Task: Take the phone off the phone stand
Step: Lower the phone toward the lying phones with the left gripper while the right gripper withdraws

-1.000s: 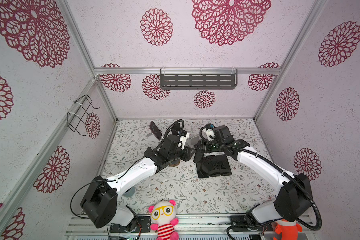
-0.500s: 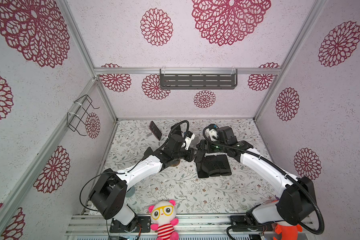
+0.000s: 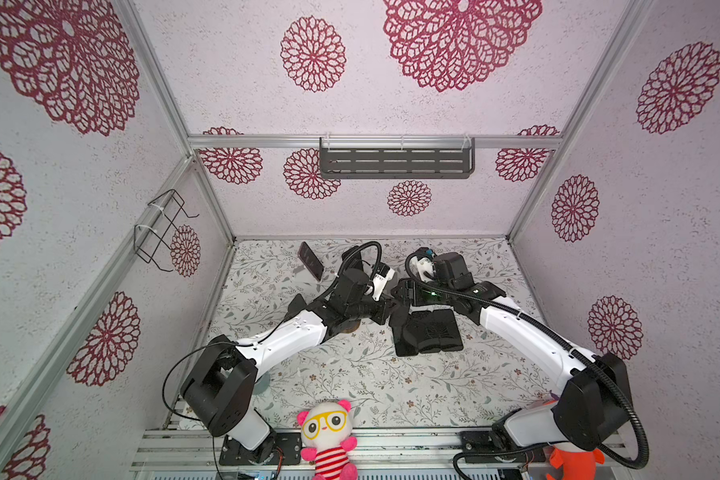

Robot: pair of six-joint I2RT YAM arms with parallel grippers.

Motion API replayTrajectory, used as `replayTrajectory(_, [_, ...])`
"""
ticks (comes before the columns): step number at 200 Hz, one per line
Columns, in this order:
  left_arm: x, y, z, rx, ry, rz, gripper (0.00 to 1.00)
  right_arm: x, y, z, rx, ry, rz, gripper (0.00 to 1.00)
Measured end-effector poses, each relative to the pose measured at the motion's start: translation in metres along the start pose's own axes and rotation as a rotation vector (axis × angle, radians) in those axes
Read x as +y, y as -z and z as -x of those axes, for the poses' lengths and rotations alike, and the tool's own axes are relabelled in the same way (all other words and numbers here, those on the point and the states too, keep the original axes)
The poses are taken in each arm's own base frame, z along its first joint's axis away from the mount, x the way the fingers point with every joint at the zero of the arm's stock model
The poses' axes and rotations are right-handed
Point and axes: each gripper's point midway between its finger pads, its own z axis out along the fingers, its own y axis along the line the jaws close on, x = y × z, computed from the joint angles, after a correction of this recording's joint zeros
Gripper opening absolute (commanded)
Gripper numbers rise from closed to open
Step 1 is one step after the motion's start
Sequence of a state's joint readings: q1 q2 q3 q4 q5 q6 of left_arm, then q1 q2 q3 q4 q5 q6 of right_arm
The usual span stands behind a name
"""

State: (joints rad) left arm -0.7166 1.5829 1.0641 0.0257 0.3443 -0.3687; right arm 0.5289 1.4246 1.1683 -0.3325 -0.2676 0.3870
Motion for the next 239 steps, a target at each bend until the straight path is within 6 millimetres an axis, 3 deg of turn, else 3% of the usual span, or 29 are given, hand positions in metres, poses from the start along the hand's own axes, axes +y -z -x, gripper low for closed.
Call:
replayTrajectory(20, [0.000, 0.000, 0.000, 0.000, -0.002, 0.000, 0.04, 0.000, 0.000, 0.000, 0.001, 0.000, -0.001, 0.68])
replayTrajectory(48, [0.000, 0.000, 0.000, 0.001, 0.002, 0.000, 0.03, 0.000, 0.000, 0.000, -0.001, -0.004, -0.001, 0.91])
replayTrajectory(64, [0.000, 0.000, -0.001, 0.004, 0.007, 0.002, 0.01, 0.001, 0.000, 0.002, -0.009, -0.008, 0.001, 0.99])
replayTrajectory(163, [0.005, -0.001, -0.008, 0.012, 0.025, 0.019, 0.00, -0.005, 0.008, 0.008, -0.043, -0.003, -0.041, 0.99])
replayTrajectory(204, [0.007, -0.001, -0.012, 0.022, 0.031, 0.023, 0.00, -0.003, 0.026, 0.020, -0.091, 0.017, -0.070, 0.96])
replayTrajectory(239, [0.009, -0.001, -0.013, 0.030, 0.037, 0.038, 0.00, -0.019, 0.055, 0.027, -0.113, 0.063, -0.190, 0.91])
